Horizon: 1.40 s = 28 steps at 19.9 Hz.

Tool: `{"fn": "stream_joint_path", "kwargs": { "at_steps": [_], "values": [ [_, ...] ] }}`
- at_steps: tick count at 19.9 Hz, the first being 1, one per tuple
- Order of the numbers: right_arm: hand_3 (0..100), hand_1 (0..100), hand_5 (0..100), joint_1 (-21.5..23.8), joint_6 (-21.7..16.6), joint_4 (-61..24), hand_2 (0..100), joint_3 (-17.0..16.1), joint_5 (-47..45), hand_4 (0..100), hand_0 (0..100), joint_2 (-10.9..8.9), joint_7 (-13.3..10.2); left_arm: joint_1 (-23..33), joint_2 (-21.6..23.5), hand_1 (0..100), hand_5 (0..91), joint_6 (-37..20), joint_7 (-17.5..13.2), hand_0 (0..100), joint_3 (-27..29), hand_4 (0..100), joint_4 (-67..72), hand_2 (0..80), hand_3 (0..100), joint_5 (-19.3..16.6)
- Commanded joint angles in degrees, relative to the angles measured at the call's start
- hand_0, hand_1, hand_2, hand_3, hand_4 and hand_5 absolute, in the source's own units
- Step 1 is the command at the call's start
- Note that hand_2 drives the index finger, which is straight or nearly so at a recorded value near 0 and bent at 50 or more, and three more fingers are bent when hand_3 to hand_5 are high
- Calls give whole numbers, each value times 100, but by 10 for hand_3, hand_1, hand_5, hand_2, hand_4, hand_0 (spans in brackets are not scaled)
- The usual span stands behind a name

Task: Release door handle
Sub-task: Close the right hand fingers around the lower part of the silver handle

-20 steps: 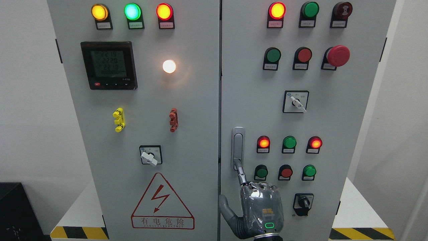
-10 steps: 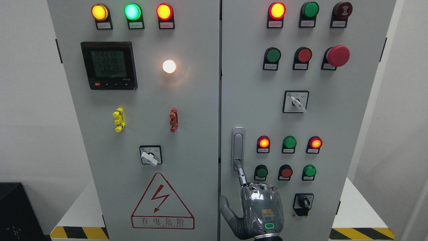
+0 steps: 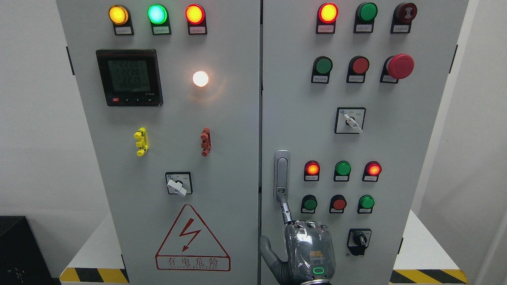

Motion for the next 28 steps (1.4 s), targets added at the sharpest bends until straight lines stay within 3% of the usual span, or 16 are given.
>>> {"fn": "stream_joint_path", "kwargs": {
  "at_steps": [1, 5, 8, 28],
  "values": [
    [1000, 353, 987, 110, -10, -17, 0, -17, -3, 1000, 407, 1, -5, 0, 0, 0, 0, 2, 3, 0, -123, 12, -114, 22, 90, 0],
    [1000, 355, 987, 92, -10, -52, 0, -17, -3, 1000, 405, 1, -5, 0, 0, 0, 0, 2, 3, 0, -123, 11, -114, 22, 92, 0],
    [1000, 355, 987, 92, -10, -52, 0, -17, -3, 1000, 402, 0, 144, 0, 0, 0, 0, 2, 3, 0, -123, 12, -114, 22, 92, 0],
    [1000, 351, 987, 136, -27, -210, 0, 10, -39, 1000, 395, 1, 145, 0, 0, 0, 0, 2, 3, 0, -123, 13, -114, 22, 92, 0]
  ]
}}
